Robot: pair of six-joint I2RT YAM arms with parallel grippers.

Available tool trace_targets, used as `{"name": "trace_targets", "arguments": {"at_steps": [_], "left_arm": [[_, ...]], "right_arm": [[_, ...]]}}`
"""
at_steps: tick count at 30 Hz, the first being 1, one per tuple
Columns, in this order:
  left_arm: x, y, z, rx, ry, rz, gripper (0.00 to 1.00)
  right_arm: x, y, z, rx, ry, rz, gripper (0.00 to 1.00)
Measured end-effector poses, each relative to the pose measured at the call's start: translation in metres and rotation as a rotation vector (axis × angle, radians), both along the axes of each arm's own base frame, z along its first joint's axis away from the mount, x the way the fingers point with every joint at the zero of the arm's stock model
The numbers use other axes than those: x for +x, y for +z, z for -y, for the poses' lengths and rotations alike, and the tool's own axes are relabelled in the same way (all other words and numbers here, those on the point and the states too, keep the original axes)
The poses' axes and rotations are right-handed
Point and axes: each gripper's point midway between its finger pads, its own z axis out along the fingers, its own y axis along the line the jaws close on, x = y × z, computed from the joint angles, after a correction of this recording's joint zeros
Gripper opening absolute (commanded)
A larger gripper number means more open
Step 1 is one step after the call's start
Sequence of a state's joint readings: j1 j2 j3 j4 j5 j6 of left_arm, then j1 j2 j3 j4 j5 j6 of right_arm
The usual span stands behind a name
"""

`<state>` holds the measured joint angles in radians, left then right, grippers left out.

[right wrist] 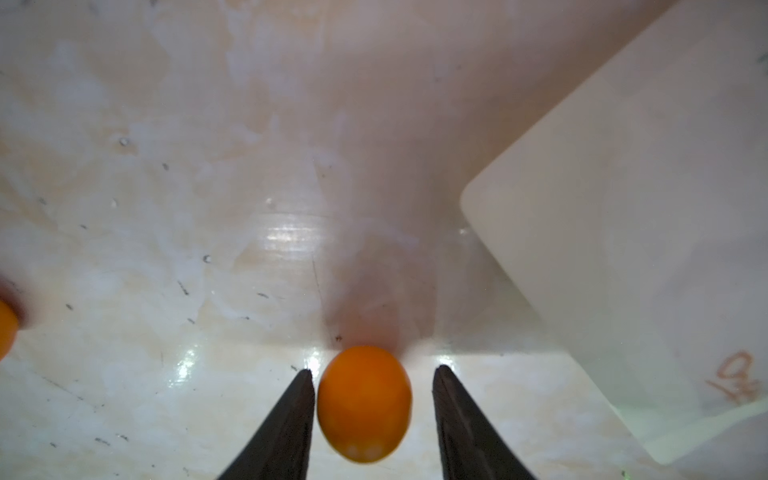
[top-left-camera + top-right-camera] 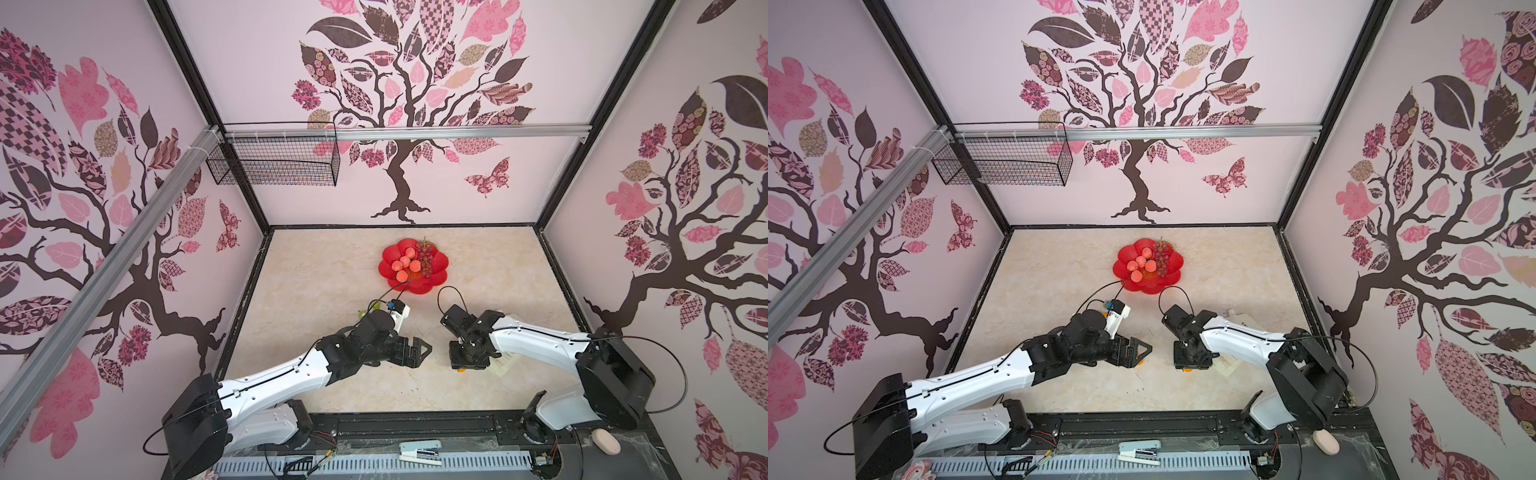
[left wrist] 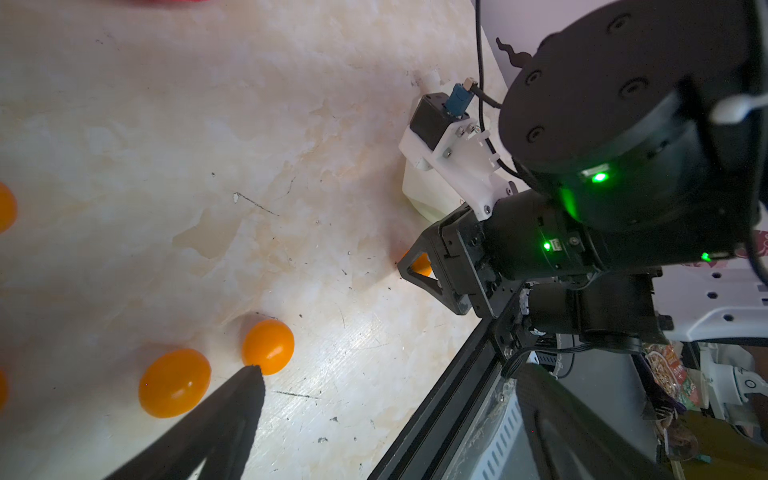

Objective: Place and organize the fake fruits in the fruit bowl
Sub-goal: 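Lower the right gripper and close it on the orange kumquat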

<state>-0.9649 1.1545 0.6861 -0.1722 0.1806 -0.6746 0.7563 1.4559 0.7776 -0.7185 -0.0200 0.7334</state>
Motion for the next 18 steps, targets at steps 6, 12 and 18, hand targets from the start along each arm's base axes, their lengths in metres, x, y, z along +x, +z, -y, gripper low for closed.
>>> {"name": "trace_targets", "arguments": {"at_steps": [6,12,18], "left_arm": [[0.0000,-0.0001,0.0000,0.000,0.000,0.000,0.98],[0.0000,-0.0002,0.0001,0.000,0.000,-0.001,0.98],[0.0002,0.0003,0.0004,-0.003,0.001,-0.001,0.99]], "right_arm": [[-0.0007,-0.0039,0.0005,-0.008,0.000,-0.009,0.47],[-0.0021,-0.0077,0.0012,-0.013,0.000,-0.018,0.46],[-0.0019,-0.0094,0.0022,-0.017,0.000,-0.015,0.43]]}}
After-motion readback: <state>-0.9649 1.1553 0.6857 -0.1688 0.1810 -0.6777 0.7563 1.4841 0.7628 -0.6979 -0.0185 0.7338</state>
